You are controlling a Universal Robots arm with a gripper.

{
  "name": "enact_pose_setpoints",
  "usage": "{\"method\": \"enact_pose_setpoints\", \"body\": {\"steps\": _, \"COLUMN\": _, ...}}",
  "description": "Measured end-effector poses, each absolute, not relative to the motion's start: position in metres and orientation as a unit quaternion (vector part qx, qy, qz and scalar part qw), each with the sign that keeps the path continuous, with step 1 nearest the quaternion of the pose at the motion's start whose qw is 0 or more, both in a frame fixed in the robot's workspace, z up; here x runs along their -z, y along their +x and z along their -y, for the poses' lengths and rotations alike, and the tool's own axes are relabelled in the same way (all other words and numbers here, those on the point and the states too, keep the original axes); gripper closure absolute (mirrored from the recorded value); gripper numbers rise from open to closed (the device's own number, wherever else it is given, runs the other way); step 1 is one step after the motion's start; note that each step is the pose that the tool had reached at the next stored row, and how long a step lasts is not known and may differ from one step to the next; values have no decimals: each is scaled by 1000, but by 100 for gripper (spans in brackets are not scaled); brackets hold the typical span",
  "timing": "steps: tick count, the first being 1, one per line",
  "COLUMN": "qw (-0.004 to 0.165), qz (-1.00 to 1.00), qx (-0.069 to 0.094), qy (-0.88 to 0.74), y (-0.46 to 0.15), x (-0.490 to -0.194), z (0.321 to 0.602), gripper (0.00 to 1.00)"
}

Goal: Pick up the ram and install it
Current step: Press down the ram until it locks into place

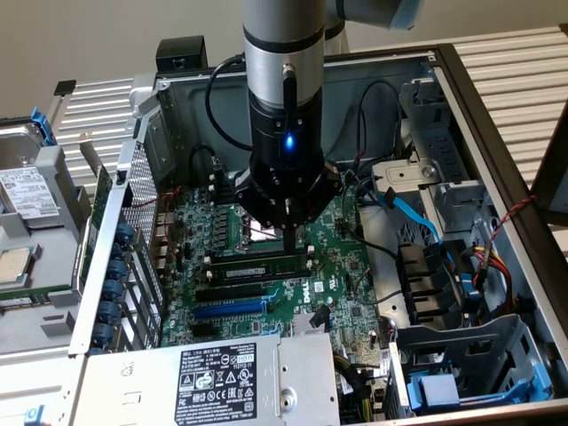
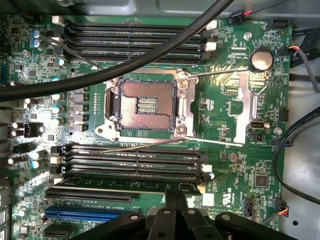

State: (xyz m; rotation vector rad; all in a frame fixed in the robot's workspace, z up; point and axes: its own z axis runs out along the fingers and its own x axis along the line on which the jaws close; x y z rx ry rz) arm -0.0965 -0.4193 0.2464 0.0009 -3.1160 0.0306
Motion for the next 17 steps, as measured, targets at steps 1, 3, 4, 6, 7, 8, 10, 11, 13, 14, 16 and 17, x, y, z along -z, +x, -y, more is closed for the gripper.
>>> {"method": "enact_pose_setpoints", "body": {"steps": 1, "qw": 13, "qz": 1000, "qx": -9, "qy": 0, "y": -98, "x": -248, "z": 419, "gripper": 89}}
{"method": "enact_pose_setpoints", "body": {"steps": 3, "qw": 13, "qz": 1000, "qx": -9, "qy": 0, "y": -101, "x": -251, "z": 419, "gripper": 89}}
{"method": "enact_pose_setpoints", "body": {"steps": 4, "qw": 13, "qz": 1000, "qx": -7, "qy": 0, "y": -105, "x": -255, "z": 420, "gripper": 89}}
{"method": "enact_pose_setpoints", "body": {"steps": 6, "qw": 14, "qz": 1000, "qx": -4, "qy": 0, "y": -113, "x": -261, "z": 420, "gripper": 89}}
{"method": "enact_pose_setpoints", "body": {"steps": 7, "qw": 14, "qz": 1000, "qx": -4, "qy": -1, "y": -115, "x": -262, "z": 420, "gripper": 89}}
{"method": "enact_pose_setpoints", "body": {"steps": 8, "qw": 14, "qz": 1000, "qx": -3, "qy": -1, "y": -117, "x": -263, "z": 420, "gripper": 89}}
{"method": "enact_pose_setpoints", "body": {"steps": 10, "qw": 14, "qz": 1000, "qx": -3, "qy": -2, "y": -120, "x": -265, "z": 420, "gripper": 89}}
{"method": "enact_pose_setpoints", "body": {"steps": 11, "qw": 14, "qz": 1000, "qx": -3, "qy": -2, "y": -120, "x": -265, "z": 420, "gripper": 89}}
{"method": "enact_pose_setpoints", "body": {"steps": 13, "qw": 14, "qz": 1000, "qx": -3, "qy": -2, "y": -120, "x": -265, "z": 420, "gripper": 89}}
{"method": "enact_pose_setpoints", "body": {"steps": 14, "qw": 14, "qz": 1000, "qx": -3, "qy": -2, "y": -120, "x": -265, "z": 420, "gripper": 89}}
{"method": "enact_pose_setpoints", "body": {"steps": 16, "qw": 14, "qz": 1000, "qx": -3, "qy": -2, "y": -120, "x": -265, "z": 420, "gripper": 89}}
{"method": "enact_pose_setpoints", "body": {"steps": 17, "qw": 14, "qz": 1000, "qx": -3, "qy": -2, "y": -120, "x": -265, "z": 420, "gripper": 89}}
